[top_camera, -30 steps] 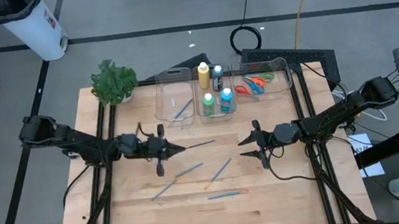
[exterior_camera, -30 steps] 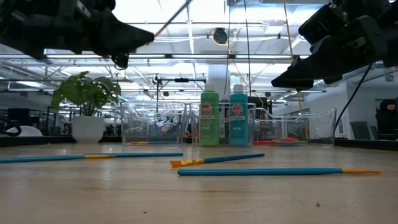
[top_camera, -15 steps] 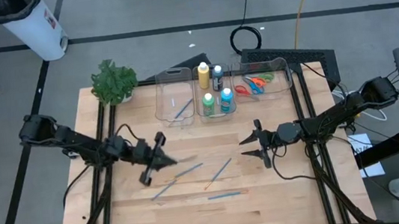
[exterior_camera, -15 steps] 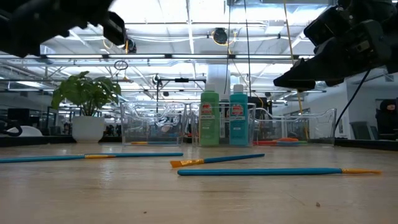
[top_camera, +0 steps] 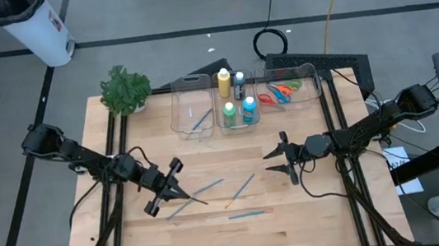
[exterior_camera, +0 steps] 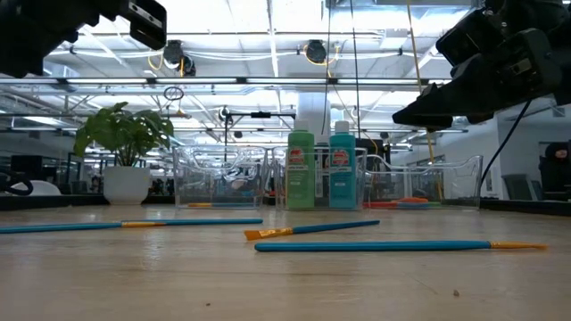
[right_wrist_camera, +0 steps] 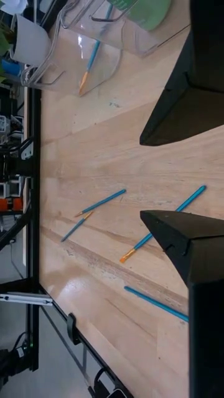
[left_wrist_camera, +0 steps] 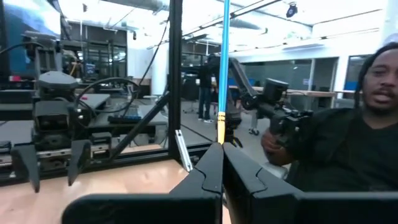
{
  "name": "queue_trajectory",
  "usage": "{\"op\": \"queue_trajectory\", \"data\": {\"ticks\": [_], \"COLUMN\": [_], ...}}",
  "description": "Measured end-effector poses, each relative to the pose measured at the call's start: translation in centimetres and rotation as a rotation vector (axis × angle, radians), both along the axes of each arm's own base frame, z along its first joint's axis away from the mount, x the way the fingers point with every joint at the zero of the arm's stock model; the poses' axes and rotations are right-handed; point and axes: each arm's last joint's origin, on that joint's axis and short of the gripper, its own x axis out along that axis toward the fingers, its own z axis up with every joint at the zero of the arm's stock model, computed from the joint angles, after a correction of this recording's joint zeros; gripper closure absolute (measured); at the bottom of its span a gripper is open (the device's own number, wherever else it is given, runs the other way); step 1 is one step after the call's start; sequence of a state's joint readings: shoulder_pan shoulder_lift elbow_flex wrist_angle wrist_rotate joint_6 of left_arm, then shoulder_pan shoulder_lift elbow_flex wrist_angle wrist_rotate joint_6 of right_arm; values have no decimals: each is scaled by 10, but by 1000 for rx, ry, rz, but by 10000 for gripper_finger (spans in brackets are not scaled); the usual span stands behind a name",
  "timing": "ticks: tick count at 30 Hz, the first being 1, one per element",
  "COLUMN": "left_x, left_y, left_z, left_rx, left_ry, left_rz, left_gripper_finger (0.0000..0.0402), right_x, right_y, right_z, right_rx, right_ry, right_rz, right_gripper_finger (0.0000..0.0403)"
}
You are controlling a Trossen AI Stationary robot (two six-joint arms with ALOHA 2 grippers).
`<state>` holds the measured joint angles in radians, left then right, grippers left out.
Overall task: Pick & Place Paint Supplies
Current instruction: Put the blue paint brush into the left transparent bin
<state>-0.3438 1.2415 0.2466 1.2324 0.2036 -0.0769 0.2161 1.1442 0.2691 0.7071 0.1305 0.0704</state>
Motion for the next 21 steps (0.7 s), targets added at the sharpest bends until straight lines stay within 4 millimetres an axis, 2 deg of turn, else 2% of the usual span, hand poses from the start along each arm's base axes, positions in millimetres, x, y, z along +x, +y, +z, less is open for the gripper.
{"op": "queue_trajectory", "data": {"ticks": [21], "left_x": [1], "left_y": [1], "left_z": [0], "left_rx": [-9], "left_ry": [4], "left_rz": [55], "left_gripper_finger": [398], "right_x": [0], "right_y": [0], "right_z": [0], "right_rx": [1], "right_ry": [1], "right_rz": [0], "right_gripper_finger": [232]}}
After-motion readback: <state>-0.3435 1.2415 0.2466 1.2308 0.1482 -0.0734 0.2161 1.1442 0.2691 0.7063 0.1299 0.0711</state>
